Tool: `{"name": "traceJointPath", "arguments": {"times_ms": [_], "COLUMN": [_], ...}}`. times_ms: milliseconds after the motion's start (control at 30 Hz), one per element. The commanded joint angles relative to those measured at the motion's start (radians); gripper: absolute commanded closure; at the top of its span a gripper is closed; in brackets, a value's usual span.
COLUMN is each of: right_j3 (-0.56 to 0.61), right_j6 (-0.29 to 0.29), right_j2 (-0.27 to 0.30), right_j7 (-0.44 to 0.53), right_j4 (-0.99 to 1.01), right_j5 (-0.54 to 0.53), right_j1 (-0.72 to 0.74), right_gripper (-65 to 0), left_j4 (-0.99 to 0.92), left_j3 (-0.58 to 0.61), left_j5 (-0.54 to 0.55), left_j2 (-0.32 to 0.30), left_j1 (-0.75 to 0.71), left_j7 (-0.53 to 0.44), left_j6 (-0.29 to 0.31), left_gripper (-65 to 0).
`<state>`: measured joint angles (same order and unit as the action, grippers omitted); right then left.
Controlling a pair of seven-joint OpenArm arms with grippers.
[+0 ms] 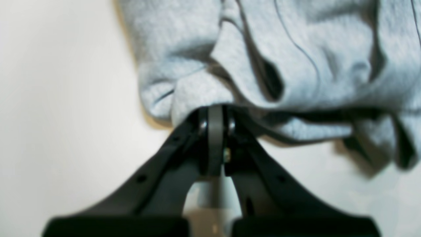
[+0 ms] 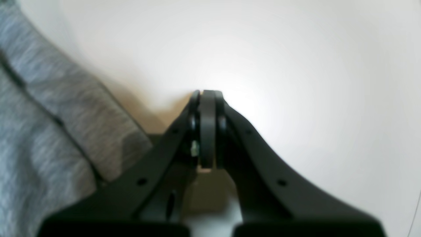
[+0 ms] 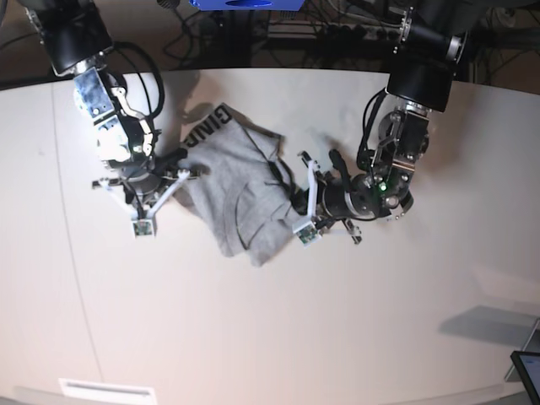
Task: Fold the T-shirt properly
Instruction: 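Press the shirt's sides inward with both grippers to square it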
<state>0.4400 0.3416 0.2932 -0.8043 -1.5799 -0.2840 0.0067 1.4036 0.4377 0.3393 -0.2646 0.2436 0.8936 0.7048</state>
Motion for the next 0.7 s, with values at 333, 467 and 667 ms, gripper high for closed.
{"name": "traceJointPath", "arguments": {"times_ms": [333,467,667], "right_j3": [0.007,0.009,0.009], "right_j6": [-0.016,-0.016,-0.016], "right_j2": [-0.004,-0.004,-0.009], "right_j7": [-0.218,-0.218,-0.218], "right_j4": [-0.115,-0.132,-0.15], "right_j5": [-0.085,-0.087,-0.091], "right_j1": [-0.115,-0.136,-0.172], "right_gripper": [0.0,0.0,0.0], "left_j4": [-0.102,-0.162,-0.248], "left_j3": [0.111,0.126,0.126], "left_j5": [-0.009,-0.009,-0.009], "left_j2": [0.049,0.09,0.138], "left_j1": [0.152,0.175,0.208], "left_j7": [0.003,-0.049,-0.104], "left_j6": [-0.007,-0.007,-0.007], "left_gripper": [0.0,0.0,0.0]}}
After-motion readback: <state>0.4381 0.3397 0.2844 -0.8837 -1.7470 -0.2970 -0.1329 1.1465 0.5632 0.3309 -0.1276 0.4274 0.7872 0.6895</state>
